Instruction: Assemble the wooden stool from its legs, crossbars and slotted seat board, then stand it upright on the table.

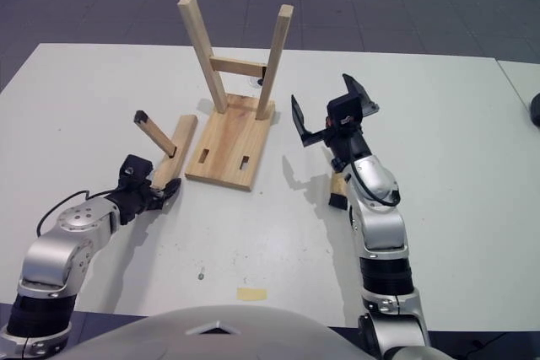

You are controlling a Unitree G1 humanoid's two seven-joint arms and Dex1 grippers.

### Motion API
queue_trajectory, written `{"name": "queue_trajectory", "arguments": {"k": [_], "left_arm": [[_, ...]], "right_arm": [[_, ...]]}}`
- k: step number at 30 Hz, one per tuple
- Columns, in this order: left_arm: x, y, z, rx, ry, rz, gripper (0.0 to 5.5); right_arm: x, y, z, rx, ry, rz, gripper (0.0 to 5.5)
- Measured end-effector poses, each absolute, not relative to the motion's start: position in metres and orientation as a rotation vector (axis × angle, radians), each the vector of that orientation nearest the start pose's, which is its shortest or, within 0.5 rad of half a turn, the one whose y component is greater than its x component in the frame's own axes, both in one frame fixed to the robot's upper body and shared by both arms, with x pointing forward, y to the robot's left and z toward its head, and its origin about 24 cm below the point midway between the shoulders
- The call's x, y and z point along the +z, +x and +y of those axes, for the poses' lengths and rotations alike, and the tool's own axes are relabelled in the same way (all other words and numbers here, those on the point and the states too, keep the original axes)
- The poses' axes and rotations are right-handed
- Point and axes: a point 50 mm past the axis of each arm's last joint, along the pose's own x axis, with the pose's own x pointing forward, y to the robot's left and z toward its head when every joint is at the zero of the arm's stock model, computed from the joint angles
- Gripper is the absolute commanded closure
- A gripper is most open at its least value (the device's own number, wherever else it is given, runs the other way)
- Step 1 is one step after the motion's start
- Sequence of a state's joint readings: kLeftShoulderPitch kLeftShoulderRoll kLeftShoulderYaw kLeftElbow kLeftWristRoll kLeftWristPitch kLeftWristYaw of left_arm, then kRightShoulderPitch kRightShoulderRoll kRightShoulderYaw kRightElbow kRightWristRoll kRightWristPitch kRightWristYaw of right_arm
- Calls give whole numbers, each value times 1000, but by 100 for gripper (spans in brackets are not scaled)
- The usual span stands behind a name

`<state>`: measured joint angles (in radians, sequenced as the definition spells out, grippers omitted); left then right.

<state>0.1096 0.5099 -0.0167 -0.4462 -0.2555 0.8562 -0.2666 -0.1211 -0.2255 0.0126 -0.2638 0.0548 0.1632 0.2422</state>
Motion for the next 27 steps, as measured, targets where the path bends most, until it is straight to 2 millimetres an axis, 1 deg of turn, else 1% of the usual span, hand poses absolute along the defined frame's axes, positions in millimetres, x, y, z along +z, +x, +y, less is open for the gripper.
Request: {"name": "queue_trajectory", "arguments": {"k": [4, 6, 11, 13, 14, 16, 18, 20, 21, 23, 24, 25, 26, 27], "left_arm": [[53, 209, 203, -343, 259, 605, 307], [53, 209, 202, -352, 267, 607, 331], [57, 210, 209, -310, 278, 591, 339], [60, 212, 221, -183, 249, 563, 339], [63, 214, 224, -149, 241, 536, 341], [81, 223, 224, -105, 244, 427, 344], [118, 241, 224, -48, 266, 217, 344], [156, 252, 225, 16, 327, 14, 344], [169, 254, 225, 24, 349, -49, 344], [188, 258, 219, -2, 393, -138, 344], [203, 259, 210, -59, 420, -212, 344], [212, 259, 203, -104, 442, -257, 344], [218, 258, 198, -152, 452, -289, 344], [220, 257, 194, -182, 453, -306, 344]], "right_arm": [[119, 267, -157, 297, -195, -194, 10], [118, 267, -157, 294, -192, -193, 10], [119, 271, -157, 289, -191, -195, 10], [122, 276, -159, 286, -193, -202, 10], [124, 278, -160, 284, -194, -205, 10], [129, 282, -161, 280, -189, -220, 10], [132, 285, -164, 269, -179, -233, 10], [137, 288, -168, 254, -144, -251, 10], [141, 289, -170, 248, -123, -264, 10], [153, 294, -172, 238, -47, -291, 10], [164, 298, -173, 244, -6, -317, 10], [172, 299, -173, 259, 42, -332, 10], [180, 301, -173, 286, 137, -331, 10], [184, 301, -172, 315, 212, -330, 10]]}}
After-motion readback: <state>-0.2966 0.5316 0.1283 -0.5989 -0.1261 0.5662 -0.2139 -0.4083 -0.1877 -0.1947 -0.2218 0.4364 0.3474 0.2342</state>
